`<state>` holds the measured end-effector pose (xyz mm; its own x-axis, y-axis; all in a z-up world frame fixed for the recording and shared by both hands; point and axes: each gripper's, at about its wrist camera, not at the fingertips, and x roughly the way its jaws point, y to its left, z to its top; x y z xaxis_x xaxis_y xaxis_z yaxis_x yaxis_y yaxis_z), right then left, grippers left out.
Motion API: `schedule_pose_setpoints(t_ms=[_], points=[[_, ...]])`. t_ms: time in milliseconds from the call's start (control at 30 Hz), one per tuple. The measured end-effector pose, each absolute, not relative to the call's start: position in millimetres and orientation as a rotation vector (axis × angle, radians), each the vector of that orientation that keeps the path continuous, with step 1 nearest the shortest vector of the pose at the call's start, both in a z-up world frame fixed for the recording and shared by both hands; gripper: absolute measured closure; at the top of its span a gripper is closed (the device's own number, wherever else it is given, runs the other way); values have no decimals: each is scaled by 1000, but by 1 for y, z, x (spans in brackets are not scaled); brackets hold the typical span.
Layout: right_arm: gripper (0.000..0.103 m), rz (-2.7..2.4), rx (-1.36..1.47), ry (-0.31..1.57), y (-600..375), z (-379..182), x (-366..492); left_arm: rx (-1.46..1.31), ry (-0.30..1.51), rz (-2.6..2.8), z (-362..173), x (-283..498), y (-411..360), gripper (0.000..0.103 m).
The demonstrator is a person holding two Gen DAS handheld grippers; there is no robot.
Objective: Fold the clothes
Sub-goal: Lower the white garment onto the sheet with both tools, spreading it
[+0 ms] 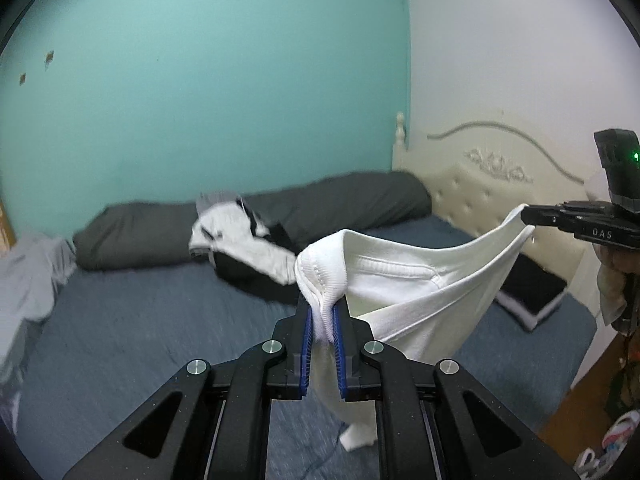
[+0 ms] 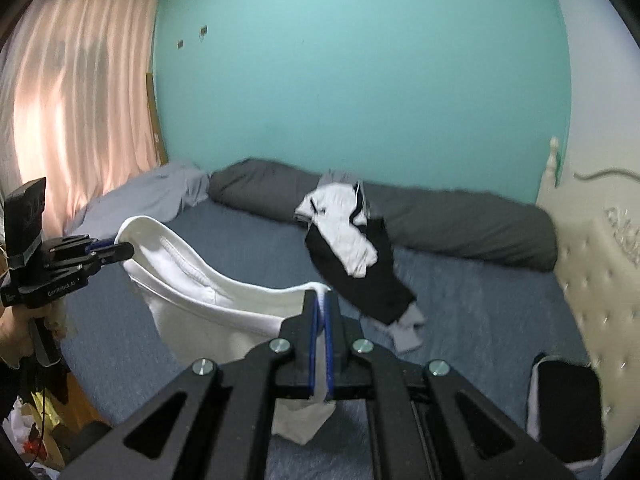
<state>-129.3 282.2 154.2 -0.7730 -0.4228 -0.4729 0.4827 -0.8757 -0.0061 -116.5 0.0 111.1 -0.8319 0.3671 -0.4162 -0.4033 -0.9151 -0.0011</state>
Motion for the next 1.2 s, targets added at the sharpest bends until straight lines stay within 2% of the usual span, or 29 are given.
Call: schedule_pose_setpoints(t_ms=[100, 167, 333, 633, 967, 1200], points=[[100, -2578, 585, 159, 283, 188, -126, -537, 112, 2684, 145, -115, -5, 93], [100, -2567, 596, 161, 281, 190, -128, -524, 101, 2681, 160, -113, -6, 93], [100, -2530, 659, 184, 275, 183, -138, -577, 81, 2651, 153, -115, -9, 93], [100, -2422, 946, 177, 260, 60, -171, -852, 105, 2548, 34, -138, 1, 93], [100, -2275, 1205, 162, 257, -65, -188, -1070, 102, 2434, -75, -158, 5, 93], [99, -2167, 1345, 213, 256, -130, -185, -1121, 103, 2348, -121, -167, 14, 93]])
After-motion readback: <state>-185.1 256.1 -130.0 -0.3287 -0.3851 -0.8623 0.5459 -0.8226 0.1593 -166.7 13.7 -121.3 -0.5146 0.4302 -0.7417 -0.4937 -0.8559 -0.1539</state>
